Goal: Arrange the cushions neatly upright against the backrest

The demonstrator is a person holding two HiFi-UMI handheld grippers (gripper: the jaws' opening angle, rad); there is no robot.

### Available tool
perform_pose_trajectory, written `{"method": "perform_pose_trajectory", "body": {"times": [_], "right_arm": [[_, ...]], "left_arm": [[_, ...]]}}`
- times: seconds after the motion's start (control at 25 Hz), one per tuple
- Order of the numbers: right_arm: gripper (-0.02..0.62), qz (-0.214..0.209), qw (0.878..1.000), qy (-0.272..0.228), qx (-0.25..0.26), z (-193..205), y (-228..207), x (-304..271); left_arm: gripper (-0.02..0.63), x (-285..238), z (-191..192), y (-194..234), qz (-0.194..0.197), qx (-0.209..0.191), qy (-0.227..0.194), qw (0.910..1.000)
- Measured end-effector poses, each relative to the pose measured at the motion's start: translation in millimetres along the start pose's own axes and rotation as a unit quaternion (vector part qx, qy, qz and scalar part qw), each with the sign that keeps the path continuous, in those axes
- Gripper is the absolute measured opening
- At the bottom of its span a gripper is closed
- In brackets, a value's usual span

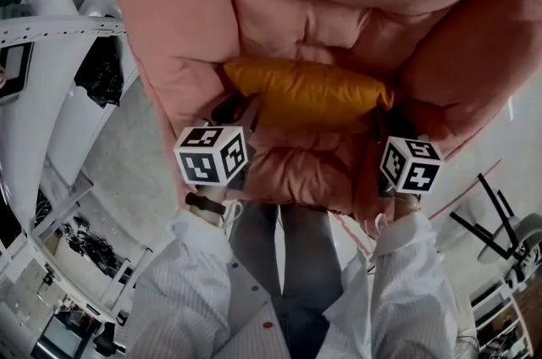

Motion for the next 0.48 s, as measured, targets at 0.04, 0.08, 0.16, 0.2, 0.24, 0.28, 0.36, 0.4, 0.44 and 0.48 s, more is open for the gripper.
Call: {"method": "perform_pose_trajectory", "body": {"times": [0.04, 0.08, 0.16, 0.2, 0.24, 0.28, 0.36, 0.4, 0.44, 0.48], "right_arm": [[0.078, 0.0, 1.0, -0.001, -0.002, 0, 0, -1], [0.078, 0.001, 1.0, 0.0, -0.004, 0, 0, -2], [0.078, -0.002, 1.0, 0.003, -0.009, 0, -1, -1], [0.078, -0.005, 1.0, 0.005, -0.013, -1, -2, 1], [0.078, -0.008, 1.0, 0.008, -0.016, -1, -3, 4], [0.083, -0.011, 1.0, 0.009, -0.018, -1, -4, 7], [0.088, -0.01, 1.0, 0.006, -0.024, -1, -5, 14], [0.089, -0.008, 1.0, 0.001, -0.029, 0, -5, 19], [0.089, -0.005, 0.999, -0.005, -0.035, 1, -5, 25], [0.089, -0.003, 0.999, -0.011, -0.041, 2, -5, 31]], "left_arm": [[0.144, -1, 0, 1, -0.001, 0.0, 0.001, 1.0], [0.146, -2, -1, 2, -0.001, -0.001, 0.002, 1.0], [0.146, -1, -1, 1, 0.002, 0.0, 0.004, 1.0], [0.149, 1, -1, 1, 0.004, 0.003, 0.004, 1.0], [0.151, 4, -1, 1, 0.007, 0.007, 0.003, 0.9999], [0.156, 7, 0, 0, 0.009, 0.012, 0.001, 0.9999], [0.168, 14, 1, 1, 0.012, 0.022, -0.002, 0.9997], [0.169, 18, 2, 2, 0.012, 0.024, -0.005, 0.9996], [0.169, 22, 4, 2, 0.012, 0.025, -0.008, 0.9996], [0.169, 27, 5, 2, 0.012, 0.025, -0.011, 0.9996]]}}
Point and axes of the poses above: the fingertips, and each gripper's own axes: x backward along the fingers, y to its left, z out of its underside, the point moved 8 cm from there along x, backward along the fingers, and after that the axes turned 6 degrees about y, right-handed, at the moved point
